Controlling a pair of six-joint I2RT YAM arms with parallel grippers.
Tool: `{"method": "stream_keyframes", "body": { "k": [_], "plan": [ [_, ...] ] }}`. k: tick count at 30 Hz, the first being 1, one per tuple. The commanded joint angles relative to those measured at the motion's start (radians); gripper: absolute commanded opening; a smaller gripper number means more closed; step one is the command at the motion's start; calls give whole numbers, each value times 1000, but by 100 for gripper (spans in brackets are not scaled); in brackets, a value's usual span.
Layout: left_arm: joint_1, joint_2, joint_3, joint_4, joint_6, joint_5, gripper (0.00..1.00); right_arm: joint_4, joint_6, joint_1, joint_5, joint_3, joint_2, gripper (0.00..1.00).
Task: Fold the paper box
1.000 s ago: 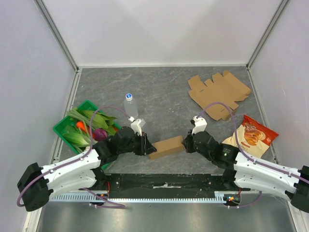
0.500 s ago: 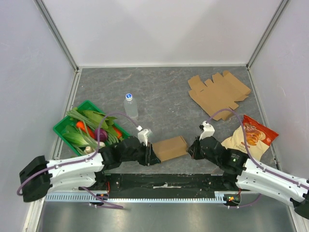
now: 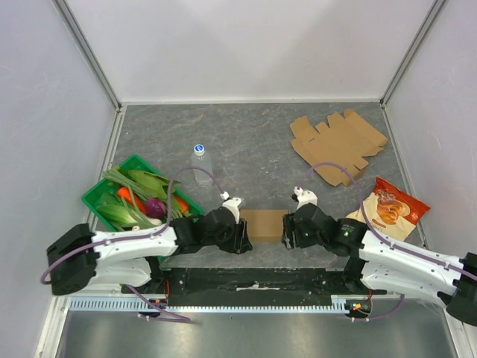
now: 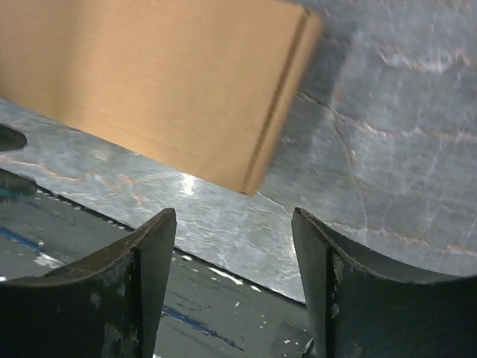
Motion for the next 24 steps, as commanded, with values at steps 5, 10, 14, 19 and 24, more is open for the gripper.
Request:
{"method": "stream_keyframes", "body": {
  "k": [5, 10, 14, 19, 24],
  "plan": [
    [1, -281, 64, -245, 86, 77, 73, -8, -96, -53, -19, 178, 40, 93],
    [149, -85, 182, -394, -26, -80, 72, 145, -140, -236, -212, 121, 106, 93],
    [157, 64, 244, -349, -32, -121, 70, 241, -142, -316, -321, 60, 118, 88],
    [180, 173, 279, -269, 15, -95, 69, 418, -125, -420, -450, -44, 153, 75],
    [188, 242, 322, -172, 46, -41, 54, 493, -120, -451, -473, -58, 209, 71]
  ]
}}
